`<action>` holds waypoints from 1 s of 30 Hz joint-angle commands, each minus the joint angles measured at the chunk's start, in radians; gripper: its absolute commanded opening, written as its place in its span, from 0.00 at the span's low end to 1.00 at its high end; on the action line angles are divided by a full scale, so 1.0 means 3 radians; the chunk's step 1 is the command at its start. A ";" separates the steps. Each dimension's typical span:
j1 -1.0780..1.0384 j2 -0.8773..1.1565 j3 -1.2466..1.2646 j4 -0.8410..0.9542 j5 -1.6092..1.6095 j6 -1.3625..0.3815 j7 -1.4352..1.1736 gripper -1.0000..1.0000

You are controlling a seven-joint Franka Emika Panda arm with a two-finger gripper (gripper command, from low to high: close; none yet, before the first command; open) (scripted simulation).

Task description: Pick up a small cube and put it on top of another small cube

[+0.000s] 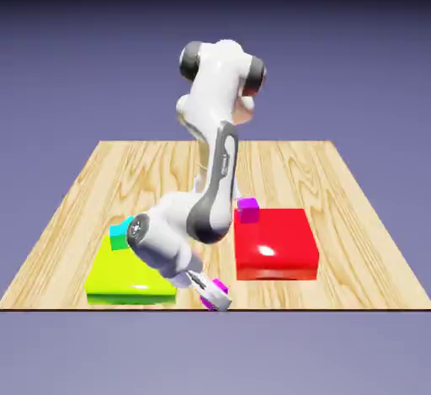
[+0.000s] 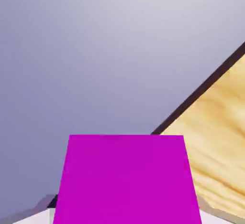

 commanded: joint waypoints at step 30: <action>0.0587 0.1542 -0.2989 -0.1448 0.2300 -0.1021 -0.1287 0.00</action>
